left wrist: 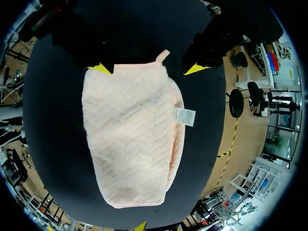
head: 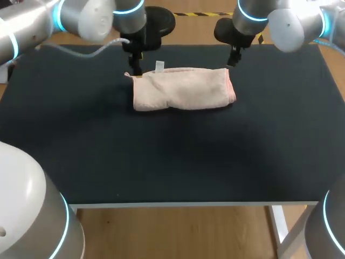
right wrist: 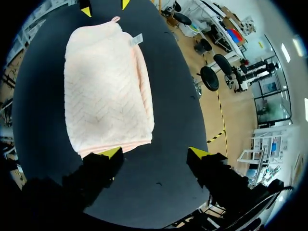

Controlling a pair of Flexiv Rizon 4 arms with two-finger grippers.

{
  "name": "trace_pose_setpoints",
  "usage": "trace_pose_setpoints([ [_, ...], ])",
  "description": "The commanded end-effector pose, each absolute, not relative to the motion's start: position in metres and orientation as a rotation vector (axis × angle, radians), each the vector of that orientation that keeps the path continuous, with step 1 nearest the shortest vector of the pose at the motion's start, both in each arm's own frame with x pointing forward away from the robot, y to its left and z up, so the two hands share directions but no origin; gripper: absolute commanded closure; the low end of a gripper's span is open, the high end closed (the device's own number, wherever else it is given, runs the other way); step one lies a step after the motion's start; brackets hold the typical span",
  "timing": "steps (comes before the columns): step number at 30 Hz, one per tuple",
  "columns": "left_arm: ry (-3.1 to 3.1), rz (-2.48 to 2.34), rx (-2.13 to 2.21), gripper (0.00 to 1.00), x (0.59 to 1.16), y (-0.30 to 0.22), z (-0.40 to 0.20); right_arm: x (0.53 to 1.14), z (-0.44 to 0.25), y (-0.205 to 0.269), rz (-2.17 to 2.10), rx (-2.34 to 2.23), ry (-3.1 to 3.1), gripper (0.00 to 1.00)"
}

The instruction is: Fold the towel

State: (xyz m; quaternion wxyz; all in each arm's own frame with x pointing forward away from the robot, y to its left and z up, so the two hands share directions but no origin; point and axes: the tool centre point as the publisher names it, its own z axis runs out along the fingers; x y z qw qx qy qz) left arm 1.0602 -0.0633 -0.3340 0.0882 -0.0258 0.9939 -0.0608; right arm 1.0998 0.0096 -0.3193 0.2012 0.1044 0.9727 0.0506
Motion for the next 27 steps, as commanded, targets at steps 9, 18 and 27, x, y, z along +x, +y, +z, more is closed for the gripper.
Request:
trace_pose_setpoints([
  [9, 2.872, -0.875, -0.134, 0.0, 1.014, -0.03, -0.335, 1.075, -0.321, 0.019, 0.126, 0.271, 2.741, 0.0],
  [18, 3.068, -0.875, 0.065, 0.0, 1.022, -0.032, -0.324, 1.066, -0.315, 0.028, 0.021, 0.098, 2.782, 0.0],
  [27, 3.115, -0.83, 0.082, 0.0, 1.021, -0.034, -0.324, 1.066, -0.315, 0.028, 0.021, 0.098, 2.782, 0.0],
])
